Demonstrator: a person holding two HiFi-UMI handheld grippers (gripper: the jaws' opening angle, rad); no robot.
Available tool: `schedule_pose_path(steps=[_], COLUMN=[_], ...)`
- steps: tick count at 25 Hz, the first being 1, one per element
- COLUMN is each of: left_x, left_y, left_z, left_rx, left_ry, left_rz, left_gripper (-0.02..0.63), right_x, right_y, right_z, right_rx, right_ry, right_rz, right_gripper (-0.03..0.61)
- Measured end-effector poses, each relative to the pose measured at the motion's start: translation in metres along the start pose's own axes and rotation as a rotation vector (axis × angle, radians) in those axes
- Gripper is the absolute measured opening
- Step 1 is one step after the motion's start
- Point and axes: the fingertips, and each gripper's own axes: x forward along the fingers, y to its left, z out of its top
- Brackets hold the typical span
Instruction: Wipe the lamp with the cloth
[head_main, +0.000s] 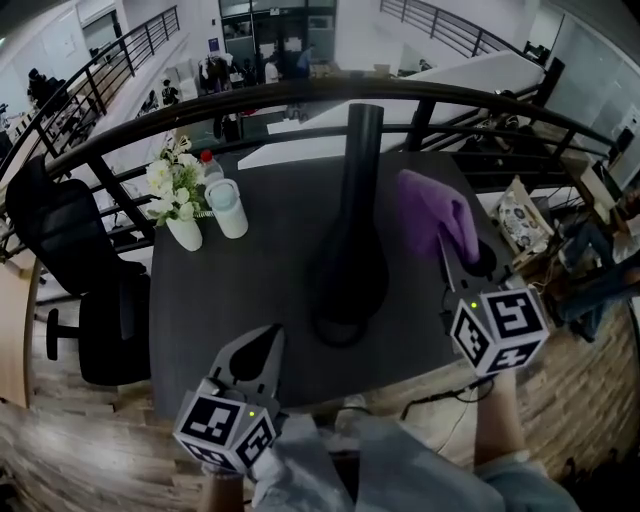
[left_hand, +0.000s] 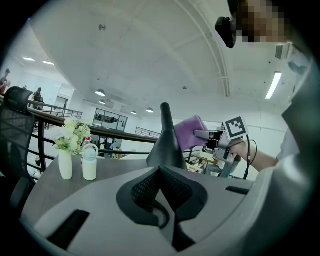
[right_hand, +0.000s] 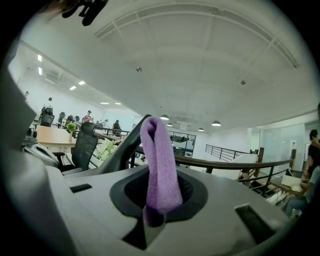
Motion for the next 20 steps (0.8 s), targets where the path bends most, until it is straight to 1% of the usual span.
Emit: schedule_pose_path(steps=[3, 6, 10, 12, 15, 18, 20], left_x=[-0.003, -0.007, -0.009, -0.012, -0.015, -0.016, -0.017], left_y=[0.002, 0.004, 0.006, 0.007, 0.009, 0.008, 0.011], left_z=[0.001, 0.001, 0.003, 0.003, 0.003, 0.004, 0.005], left_rx=[-0.007, -0.022, -0.025, -0.022, -0.026, -0.035, -0.027], left_ry=[-0.003, -0.009, -0.027, -0.035, -0.036, -0.026, -0.035], left_rz=[0.012, 0.028, 0.047, 0.056, 0.069, 0.071, 0.075], left_gripper=[0.012, 0.012, 0.012, 0.012, 0.012, 0.012, 0.012], right_x=[0.014, 0.028, 0.048, 0.054, 0.057, 0.060, 0.061], right_y=[-0.008, -0.012, -0.004, 0.004, 0.021, 0.044, 0.060], right_z=[0.017, 0.037, 0.061, 0.071, 0.080, 0.081, 0.079], right_rx=[0.013, 0.000, -0.027, -0.064, -0.149, -0.233, -0.278], right_ry=[-0.038, -0.076, -0.123, -0.142, -0.161, -0.168, -0.169], right_rz=[-0.007, -0.015, 0.001, 0.012, 0.027, 0.060, 0.087], right_gripper=[0.051, 0.051, 0.051, 0.051, 0.051, 0.051, 0.051])
